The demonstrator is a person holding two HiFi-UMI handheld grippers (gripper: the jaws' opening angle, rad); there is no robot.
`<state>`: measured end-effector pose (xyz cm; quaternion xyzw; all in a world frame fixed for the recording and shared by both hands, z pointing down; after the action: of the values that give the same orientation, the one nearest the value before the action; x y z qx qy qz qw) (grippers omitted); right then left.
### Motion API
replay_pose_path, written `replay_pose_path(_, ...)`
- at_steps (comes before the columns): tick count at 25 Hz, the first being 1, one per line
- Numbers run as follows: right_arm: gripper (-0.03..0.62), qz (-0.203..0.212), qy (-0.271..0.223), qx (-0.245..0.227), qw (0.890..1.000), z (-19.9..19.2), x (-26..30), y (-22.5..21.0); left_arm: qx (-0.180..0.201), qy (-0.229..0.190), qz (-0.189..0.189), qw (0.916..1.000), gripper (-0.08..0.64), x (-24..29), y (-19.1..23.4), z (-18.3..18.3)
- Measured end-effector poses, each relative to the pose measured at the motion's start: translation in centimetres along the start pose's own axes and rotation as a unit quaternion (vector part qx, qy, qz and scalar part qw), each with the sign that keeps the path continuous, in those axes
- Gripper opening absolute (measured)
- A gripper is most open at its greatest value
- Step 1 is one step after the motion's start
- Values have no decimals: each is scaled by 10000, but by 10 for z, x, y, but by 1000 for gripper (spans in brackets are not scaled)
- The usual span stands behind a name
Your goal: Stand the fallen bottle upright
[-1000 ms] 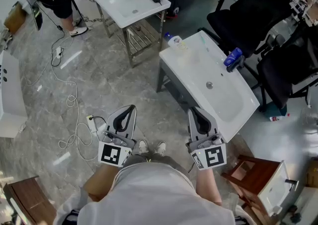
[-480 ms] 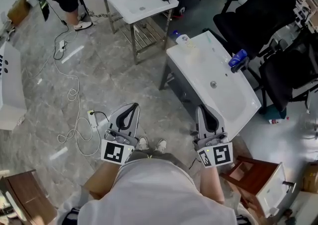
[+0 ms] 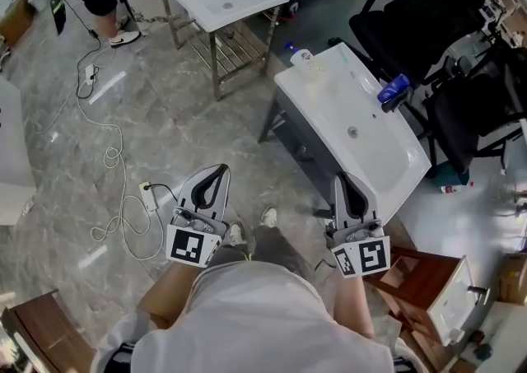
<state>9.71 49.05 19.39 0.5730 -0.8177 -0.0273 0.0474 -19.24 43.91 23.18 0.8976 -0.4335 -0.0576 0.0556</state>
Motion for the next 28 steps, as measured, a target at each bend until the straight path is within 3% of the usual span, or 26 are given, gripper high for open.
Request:
replay_pose_path(11, 46, 127, -120, 83, 9998, -10, 72, -50, 191, 96, 135, 9997, 18, 59, 22, -3)
replay_pose_path(20, 46, 248, -175, 3, 9995, -16, 158, -142, 146, 276, 197, 9993, 18, 169, 37, -8)
replay_pose_path(28, 46, 383, -148, 117, 9991, -29, 196, -215, 278, 193, 129, 9993, 18, 262, 28, -2)
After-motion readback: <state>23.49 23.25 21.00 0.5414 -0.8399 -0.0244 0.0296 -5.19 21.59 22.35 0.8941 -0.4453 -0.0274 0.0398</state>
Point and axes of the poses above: the fingertips, and each gripper's own axes: x forward along the fingers, y to its left, z out of its top, the point moved 9 cm from there along -x, backward along the fingers, and after that the axes turned 5 degrees about -x, right-handed, at the moved point
